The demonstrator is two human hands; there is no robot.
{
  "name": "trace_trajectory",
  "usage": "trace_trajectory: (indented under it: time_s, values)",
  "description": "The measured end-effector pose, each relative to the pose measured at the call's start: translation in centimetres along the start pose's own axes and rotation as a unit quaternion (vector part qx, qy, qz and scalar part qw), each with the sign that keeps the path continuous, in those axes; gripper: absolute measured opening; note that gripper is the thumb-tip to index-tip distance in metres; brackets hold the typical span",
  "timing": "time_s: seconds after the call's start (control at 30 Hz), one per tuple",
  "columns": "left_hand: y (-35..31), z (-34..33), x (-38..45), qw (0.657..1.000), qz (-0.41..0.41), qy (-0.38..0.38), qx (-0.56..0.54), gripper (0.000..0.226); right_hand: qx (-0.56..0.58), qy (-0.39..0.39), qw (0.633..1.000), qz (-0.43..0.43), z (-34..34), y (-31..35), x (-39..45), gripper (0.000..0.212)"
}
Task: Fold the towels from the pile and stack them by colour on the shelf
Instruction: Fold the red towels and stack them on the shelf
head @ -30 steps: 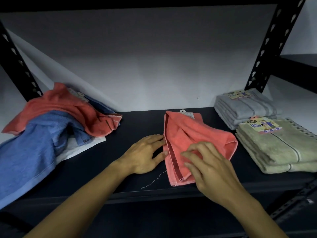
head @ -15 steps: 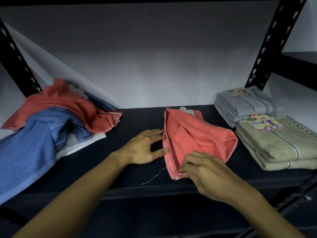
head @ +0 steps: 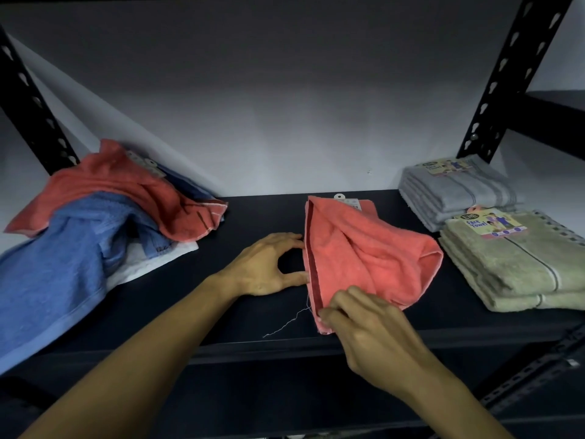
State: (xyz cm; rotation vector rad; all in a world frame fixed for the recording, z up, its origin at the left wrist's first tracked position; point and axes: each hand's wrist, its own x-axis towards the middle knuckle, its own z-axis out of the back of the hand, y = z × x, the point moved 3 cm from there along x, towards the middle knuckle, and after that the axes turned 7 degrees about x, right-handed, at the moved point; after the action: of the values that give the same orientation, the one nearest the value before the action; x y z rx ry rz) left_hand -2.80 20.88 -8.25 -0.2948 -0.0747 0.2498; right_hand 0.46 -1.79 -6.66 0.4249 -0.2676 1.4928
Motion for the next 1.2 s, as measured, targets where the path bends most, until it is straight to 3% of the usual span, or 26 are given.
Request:
trace_trajectory:
  time_s: [0.23,0.37,0.53,0.63,0.73,0.83,0.93,1.07,1.2]
  values:
    - [-0.2,0.1,-0.1,1.000,-0.004,-0.010,0.005,0.078,0.009,0.011,1.000,-0.010,-0.5,-0.1,-0.6,0.030]
    - [-0.3,0.2,-0.3,1.000,-0.001,0.001,-0.008,0.068,0.043,0.003,0.999,-0.019,-0.4,-0.3,-0.8,0.017]
    - [0.7,1.2,0.9,0.981,0.077,-0.064,-0.166,0.042,0.102,0.041,0.992,-0.057,0.4,-0.5,-0.7,0.031]
    - [-0.1,1.7,2.3,0.990,0.065,-0.095,-0.079,0.045,0.130,0.038,0.986,-0.092,1.2,-1.1,0.8,0.038]
    - [-0.9,1.8,3.7,0.997,0.014,-0.057,0.040,0.051,0.067,0.005,0.992,-0.110,1.3,-1.5,2.7,0.042]
    - [-0.3,1.3,4.8,0.993,-0.013,0.022,0.116,0.060,0.023,0.110,0.986,-0.124,-0.7,-1.7,3.9,0.065]
    - [0.4,1.0,5.1,0.990,-0.010,0.058,0.128,0.069,0.041,0.207,0.963,-0.165,-2.0,-2.0,3.3,0.081]
    - [0.7,0.6,5.2,0.992,0.004,0.069,0.105,0.083,0.076,0.204,0.960,-0.175,-1.7,-2.2,2.9,0.088]
    - [0.6,0.5,5.1,0.993,0.011,0.077,0.085,0.079,0.082,0.218,0.957,-0.173,-1.8,-2.0,3.0,0.088]
